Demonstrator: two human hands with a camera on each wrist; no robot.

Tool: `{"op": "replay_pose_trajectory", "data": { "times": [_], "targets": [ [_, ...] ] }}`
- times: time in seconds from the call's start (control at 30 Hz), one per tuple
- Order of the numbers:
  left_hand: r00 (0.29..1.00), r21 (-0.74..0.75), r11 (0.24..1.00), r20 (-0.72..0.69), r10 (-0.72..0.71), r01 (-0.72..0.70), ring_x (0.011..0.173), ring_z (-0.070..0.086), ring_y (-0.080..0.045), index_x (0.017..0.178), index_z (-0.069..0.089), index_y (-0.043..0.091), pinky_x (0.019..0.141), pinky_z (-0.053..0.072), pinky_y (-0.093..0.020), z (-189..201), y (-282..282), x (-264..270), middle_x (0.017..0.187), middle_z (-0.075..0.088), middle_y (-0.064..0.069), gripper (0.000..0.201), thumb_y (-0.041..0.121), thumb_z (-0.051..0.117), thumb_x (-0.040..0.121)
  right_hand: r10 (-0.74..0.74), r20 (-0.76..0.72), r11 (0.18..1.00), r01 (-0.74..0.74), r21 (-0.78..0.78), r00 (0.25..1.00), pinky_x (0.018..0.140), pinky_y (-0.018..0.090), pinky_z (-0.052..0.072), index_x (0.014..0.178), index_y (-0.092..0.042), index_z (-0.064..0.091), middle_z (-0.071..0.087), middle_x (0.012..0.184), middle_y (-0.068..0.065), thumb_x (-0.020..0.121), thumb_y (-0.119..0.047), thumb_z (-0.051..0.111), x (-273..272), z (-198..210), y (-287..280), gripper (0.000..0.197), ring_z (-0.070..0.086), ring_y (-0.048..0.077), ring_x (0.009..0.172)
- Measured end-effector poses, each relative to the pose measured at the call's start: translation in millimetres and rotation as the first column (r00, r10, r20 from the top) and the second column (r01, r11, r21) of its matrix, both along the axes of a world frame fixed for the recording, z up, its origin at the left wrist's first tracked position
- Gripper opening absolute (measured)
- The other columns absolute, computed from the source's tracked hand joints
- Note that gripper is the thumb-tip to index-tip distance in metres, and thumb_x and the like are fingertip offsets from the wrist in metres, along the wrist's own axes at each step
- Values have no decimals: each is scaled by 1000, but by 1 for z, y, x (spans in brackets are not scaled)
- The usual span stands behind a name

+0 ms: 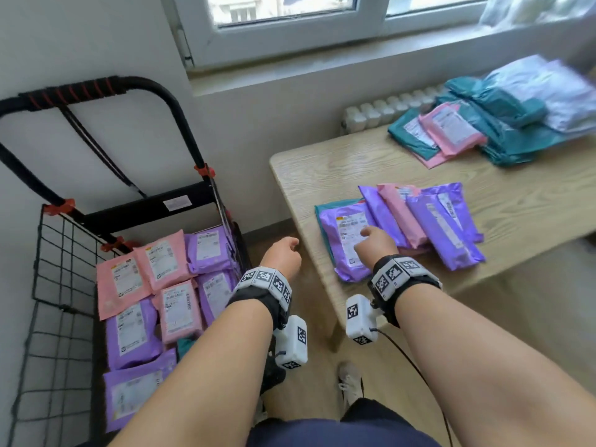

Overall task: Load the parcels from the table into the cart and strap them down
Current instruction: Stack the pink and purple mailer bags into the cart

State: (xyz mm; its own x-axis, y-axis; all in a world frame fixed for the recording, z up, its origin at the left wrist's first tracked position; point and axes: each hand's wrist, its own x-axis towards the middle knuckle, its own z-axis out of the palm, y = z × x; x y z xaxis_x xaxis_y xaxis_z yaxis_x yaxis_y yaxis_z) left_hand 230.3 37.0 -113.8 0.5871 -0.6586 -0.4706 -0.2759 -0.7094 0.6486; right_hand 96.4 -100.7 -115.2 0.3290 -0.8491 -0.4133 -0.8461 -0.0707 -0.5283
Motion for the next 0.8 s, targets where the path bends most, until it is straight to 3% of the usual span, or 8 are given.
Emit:
{"op": "replay_pose_trajectory", "data": {
  "times": [0.2,0.27,0.33,0.43,0.53,0.63,0.7,0.8],
  "targets": [
    [995,56,998,-101,14,-8,125,51,-26,137,49,15,105,40,-30,-29,-51,-63,138,52,-6,46,6,41,92,134,-6,986,-133,97,991,102,27,37,139,-11,46,55,136,9,87,-19,61,-46,-18,-40,55,52,24,125],
    [990,69,998,-137,24,-15,114,54,-25,118,60,21,100,41,-29,-37,-60,-78,115,61,-2,37,5,41,92,175,-30,981,-171,94,984,95,28,41,132,-12,51,60,128,10,86,-20,59,-53,-26,-48,47,56,26,117],
    [989,95,995,-138,44,-31,101,57,-26,100,58,24,94,45,-34,-42,-68,-88,98,60,0,27,5,41,89,196,-38,978,-192,87,980,87,29,42,123,-12,55,63,120,12,85,-20,58,-56,-33,-53,39,59,29,110],
    [984,87,990,-131,119,-108,102,61,-28,107,57,16,88,46,-34,-51,-76,-95,109,65,-8,23,13,44,89,213,-27,972,-209,106,977,83,29,42,117,-10,58,65,115,14,84,-22,59,-59,-38,-59,35,61,30,105],
    [975,98,981,-131,182,-170,95,59,-29,110,59,6,79,43,-27,-50,-80,-97,111,64,-14,25,10,44,90,229,-28,968,-225,113,973,86,29,43,117,-9,60,64,116,11,85,-21,60,-60,-39,-64,34,60,29,108],
    [950,65,966,-177,259,-251,92,65,-30,107,68,5,85,54,-37,-49,-81,-100,109,69,-16,27,7,52,85,265,-14,958,-261,120,964,85,27,42,112,-7,64,65,108,10,85,-18,62,-60,-36,-65,30,61,29,109],
    [940,46,953,-159,302,-298,89,65,-27,103,70,5,84,54,-35,-44,-80,-101,105,70,-13,25,6,56,83,280,-5,952,-276,135,960,86,26,44,110,-9,66,67,110,9,82,-14,64,-58,-31,-63,29,62,27,107],
    [920,-13,928,-142,366,-371,97,66,-27,103,70,7,85,53,-34,-38,-76,-97,106,70,-11,26,1,55,83,276,46,949,-280,148,960,85,27,48,97,-16,68,70,104,7,78,-13,65,-51,-25,-63,19,64,25,97]
  ]
}}
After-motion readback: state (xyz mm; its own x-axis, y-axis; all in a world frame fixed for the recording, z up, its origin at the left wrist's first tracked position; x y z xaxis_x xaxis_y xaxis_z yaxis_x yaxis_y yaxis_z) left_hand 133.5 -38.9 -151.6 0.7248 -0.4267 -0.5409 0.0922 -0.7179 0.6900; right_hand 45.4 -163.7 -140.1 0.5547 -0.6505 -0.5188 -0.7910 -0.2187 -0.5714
